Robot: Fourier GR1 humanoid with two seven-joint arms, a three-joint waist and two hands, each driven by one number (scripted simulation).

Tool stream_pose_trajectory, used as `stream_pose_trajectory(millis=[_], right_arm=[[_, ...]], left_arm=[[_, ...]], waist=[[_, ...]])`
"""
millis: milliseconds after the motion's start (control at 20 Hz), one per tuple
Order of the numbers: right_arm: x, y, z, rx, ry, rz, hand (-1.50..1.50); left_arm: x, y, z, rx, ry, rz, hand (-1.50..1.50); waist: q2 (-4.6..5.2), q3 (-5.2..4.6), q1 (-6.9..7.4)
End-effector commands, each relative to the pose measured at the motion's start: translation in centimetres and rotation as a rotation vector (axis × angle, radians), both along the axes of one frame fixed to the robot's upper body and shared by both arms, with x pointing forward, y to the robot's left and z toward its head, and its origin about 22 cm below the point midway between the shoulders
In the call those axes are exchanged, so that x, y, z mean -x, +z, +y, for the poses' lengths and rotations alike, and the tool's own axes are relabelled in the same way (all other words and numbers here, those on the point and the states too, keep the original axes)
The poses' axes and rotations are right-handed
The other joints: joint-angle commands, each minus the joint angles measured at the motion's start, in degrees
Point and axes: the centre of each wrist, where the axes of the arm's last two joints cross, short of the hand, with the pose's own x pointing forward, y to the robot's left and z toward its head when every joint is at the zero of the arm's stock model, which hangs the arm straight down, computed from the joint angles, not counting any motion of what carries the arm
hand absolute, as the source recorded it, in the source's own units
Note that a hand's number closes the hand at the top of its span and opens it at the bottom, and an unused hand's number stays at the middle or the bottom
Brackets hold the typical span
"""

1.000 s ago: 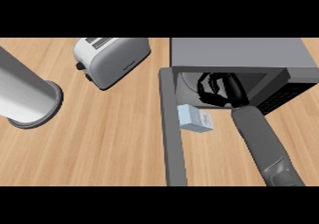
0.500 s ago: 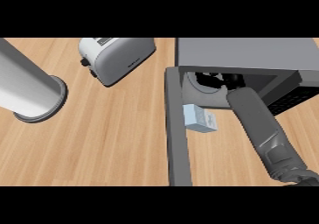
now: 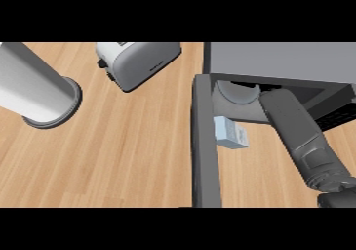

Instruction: Pick up the milk, place it into the microwave and close the microwave

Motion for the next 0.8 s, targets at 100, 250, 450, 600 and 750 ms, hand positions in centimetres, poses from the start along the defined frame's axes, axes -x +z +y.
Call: stream_pose_trajectory(millis=[100, 250, 450, 600, 750], right_arm=[[-0.4, 0.6, -0.8, 0.084, -0.102, -0.058, -1.5], [-0.6, 0.7, -0.3, 0.138, -0.069, -0.014, -1.5], [-0.3, 0.0, 0.2, 0.076, 0.009, 0.007, -1.5], [0.4, -1.4, 1.3, 0.055, 0.043, 0.022, -1.5], [0.4, -1.3, 1.4, -0.01, 0.104, 0.018, -1.5]], left_arm=[[-1.3, 0.0, 0.2, -0.026, -0.014, -0.008, -1.5], [-2.3, 0.0, 0.2, -0.049, -0.048, -0.02, -1.5], [-2.7, -0.2, 0.4, -0.049, -0.062, -0.013, -1.5], [-3.6, -0.5, -0.5, -0.057, -0.1, -0.006, -1.5], [-3.5, -0.7, -0.6, -0.039, -0.115, -0.01, -1.5]], waist=[[0.58, -0.04, 1.33], [0.68, -0.06, 1.85], [0.54, 0.01, 1.62], [0.22, -0.01, 0.75], [0.25, 0.03, 1.09]])
